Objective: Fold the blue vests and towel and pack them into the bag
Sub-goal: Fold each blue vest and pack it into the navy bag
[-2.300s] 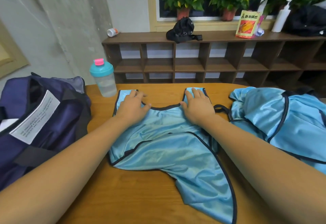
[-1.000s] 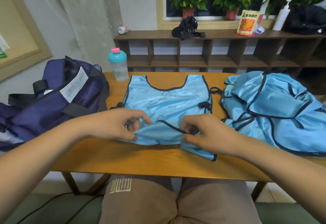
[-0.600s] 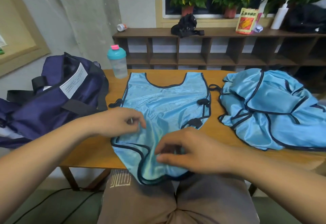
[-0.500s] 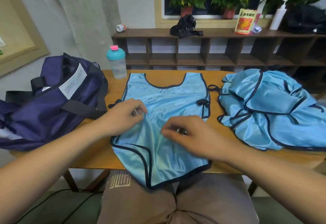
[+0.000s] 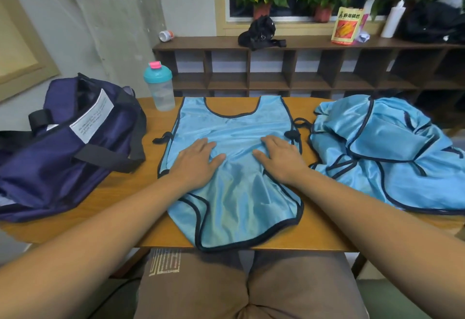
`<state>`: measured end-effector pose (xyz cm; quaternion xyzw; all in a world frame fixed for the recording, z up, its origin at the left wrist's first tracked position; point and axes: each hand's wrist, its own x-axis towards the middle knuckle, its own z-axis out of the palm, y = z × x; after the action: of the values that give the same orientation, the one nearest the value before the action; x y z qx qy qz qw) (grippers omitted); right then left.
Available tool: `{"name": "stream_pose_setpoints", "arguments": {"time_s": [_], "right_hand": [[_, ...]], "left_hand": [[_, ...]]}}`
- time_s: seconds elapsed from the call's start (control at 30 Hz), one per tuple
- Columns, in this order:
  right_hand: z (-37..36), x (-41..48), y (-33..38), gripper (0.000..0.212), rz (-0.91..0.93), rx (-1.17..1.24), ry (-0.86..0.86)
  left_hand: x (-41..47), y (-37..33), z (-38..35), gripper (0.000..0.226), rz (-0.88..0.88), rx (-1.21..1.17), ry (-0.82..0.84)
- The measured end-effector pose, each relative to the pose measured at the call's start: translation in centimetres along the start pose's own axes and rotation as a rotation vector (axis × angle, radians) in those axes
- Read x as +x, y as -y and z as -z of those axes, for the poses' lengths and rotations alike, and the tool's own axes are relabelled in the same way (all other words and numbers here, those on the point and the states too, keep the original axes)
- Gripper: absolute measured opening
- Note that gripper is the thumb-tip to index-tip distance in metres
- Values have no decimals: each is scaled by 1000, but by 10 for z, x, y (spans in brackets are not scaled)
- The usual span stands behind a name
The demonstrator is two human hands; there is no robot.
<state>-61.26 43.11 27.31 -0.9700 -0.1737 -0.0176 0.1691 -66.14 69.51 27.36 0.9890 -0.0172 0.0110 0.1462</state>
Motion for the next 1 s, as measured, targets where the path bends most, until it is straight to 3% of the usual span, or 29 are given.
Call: {"name": "stream_pose_setpoints", "arguments": {"time_s": [0.27,0.47,0.57,0.7,0.9,1.0], "right_hand": [[18,31,-26,62,0,-90,65],[26,5,-9,45,1,-127,-113],[31,-16,-5,48,-1,-115,-52],[44,-38,-17,50,28,-105,13],[70,-50,-33,54,66,-368,-16],[72,-56,-36,58,81,-517,-18]], "left_hand": [[42,11,7,75,-47,-1,21],[20,6,17,54,-220,-50,-63],[-4,2,29,39,-334,-160,40],[-30,9,42,22,-380,-110,196],[-51,26,60,32,-389,-16,228],[-59,36,65,47,-388,46,213]]}}
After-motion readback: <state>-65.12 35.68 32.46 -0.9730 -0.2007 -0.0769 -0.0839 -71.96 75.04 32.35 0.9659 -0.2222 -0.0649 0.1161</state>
